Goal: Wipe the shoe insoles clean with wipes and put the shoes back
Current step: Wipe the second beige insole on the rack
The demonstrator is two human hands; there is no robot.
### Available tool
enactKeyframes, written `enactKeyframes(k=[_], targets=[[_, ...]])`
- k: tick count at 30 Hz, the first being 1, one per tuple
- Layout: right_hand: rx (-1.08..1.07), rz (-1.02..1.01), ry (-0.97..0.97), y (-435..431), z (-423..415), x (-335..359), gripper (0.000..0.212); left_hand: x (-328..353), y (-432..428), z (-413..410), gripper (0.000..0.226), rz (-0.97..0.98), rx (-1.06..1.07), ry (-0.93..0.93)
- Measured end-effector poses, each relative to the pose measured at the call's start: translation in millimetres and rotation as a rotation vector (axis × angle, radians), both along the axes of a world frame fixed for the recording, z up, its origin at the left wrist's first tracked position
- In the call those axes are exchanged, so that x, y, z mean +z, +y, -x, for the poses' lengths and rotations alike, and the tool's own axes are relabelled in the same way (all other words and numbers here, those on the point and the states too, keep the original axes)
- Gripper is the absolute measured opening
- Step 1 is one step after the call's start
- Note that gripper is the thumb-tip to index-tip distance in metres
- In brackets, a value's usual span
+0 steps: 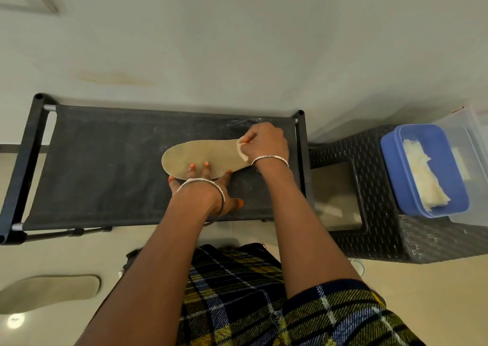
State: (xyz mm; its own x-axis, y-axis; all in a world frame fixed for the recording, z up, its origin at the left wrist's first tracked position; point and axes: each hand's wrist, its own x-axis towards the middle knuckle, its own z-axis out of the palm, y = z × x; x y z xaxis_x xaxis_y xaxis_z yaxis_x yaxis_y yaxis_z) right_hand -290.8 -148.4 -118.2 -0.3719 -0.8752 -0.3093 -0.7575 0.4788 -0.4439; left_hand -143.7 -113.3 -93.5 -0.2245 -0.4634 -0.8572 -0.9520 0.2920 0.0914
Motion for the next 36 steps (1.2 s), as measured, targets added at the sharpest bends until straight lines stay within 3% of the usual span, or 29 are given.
enactKeyframes(k=[5,13,15,19,22,25,31,36], targets=[[-0.271,0.043,0.161,7,22,3,0.016,-1,-1,-3,0.083,-0.01,-0.017,0.008],[0.143,-0.081,-0.034,-1,-7,5,0.017,-1,0,1,0.084,0.012,-0.002,-0.011],[0.13,-0.095,0.014,-2,-3,2,0.019,0,-1,0,0.083,0.011,-0.002,-0.01],[-0.165,-0.021,0.129,1,21,-4,0.016,1,-1,-2,0.082,0.005,-0.01,-0.002],[-0.244,0.01,0.18,7,30,-4,0.015,1,-2,-2,0.082,0.004,-0.017,-0.004],[-0.151,-0.011,0.159,2,17,-3,0.016,1,-1,-1,0.083,0.009,-0.003,0.003],[0.215,-0.018,-0.056,-2,-25,2,0.02,0,1,-1,0.082,0.022,0.018,-0.002],[0.02,0.076,0.034,-2,-5,4,0.028,1,-1,-1,0.081,0.009,0.009,-0.008]])
